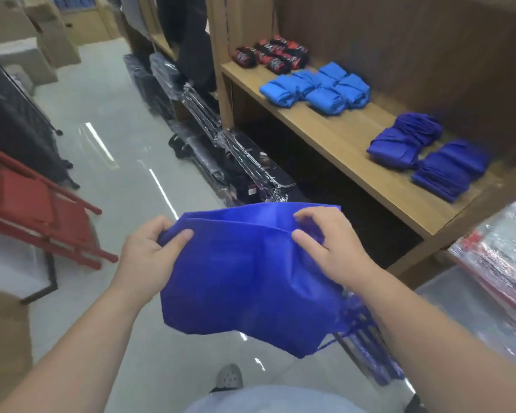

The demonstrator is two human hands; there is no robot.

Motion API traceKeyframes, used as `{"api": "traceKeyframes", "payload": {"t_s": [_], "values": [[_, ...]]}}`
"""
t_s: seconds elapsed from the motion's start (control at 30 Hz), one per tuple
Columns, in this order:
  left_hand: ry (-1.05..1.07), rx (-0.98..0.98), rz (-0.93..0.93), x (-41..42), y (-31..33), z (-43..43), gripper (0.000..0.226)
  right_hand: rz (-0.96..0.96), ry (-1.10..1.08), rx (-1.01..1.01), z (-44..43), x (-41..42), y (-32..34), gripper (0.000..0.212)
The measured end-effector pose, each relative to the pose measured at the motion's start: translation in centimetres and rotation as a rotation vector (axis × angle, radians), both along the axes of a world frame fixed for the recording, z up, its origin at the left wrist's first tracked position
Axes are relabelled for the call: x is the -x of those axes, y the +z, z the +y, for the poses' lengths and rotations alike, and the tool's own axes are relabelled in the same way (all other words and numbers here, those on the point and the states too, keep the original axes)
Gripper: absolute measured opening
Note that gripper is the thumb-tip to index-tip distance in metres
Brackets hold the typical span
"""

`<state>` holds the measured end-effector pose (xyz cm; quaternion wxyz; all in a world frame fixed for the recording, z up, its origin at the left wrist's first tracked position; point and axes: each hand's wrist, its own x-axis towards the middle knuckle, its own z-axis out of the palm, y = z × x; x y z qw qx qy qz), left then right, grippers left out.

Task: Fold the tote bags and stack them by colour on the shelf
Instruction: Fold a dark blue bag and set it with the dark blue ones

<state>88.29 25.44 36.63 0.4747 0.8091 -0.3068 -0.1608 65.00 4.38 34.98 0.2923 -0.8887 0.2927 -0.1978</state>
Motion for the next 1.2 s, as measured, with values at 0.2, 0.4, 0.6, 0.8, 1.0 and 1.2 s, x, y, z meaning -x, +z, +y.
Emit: {"api": "traceKeyframes", "payload": {"t_s": [0.2,0.4,0.6,0.8,1.0,1.2], "values": [[-0.080,0.058,0.115,-5.9,0.0,0.0,0.027,-0.036,-0.498,-0.778,0.7,-2.1,-2.5,0.063],[-0.059,0.064,0.132,-9.4,-0.4,-1.9,0.022,-0.359,-0.542,-0.919,0.4,-6.6,-1.6,0.030],[0.002,0.070,0.264,-11.6,-2.2,-3.7,0.029,-0.499,-0.465,-0.860,-3.1,-6.1,-1.7,0.029],[-0.234,-0.072,0.342,-12.6,-1.2,-7.9,0.030,-0.262,-0.464,-0.396,-7.9,-5.9,-1.0,0.024],[-0.306,-0.092,0.279,-13.9,2.7,-14.3,0.019,-0.295,-0.249,-0.641,-15.4,-8.3,0.6,0.060],[-0.435,-0.174,0.273,-16.4,6.4,-18.4,0.027,-0.362,-0.149,-0.790,-21.2,-11.9,0.1,0.116]]}}
